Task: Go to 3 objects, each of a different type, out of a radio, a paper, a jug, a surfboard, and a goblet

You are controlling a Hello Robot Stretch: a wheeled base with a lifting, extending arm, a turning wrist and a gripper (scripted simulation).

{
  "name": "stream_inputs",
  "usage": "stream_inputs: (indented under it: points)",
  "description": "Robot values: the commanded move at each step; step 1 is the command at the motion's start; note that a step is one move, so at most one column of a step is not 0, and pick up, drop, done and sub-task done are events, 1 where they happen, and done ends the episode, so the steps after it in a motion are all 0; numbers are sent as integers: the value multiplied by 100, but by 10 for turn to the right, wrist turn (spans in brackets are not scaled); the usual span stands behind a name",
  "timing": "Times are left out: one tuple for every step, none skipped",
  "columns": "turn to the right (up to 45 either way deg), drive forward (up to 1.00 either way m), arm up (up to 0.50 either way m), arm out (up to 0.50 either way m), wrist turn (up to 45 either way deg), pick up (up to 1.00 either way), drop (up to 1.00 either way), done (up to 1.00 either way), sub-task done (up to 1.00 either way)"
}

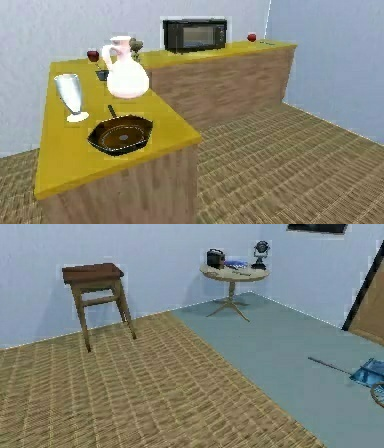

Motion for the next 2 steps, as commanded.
stream_inputs:
  points:
    - [-150, 0, 0, 0, 0, 0, 0, 0, 0]
    - [0, 0, 0, 0, 0, 0, 0, 0, 100]
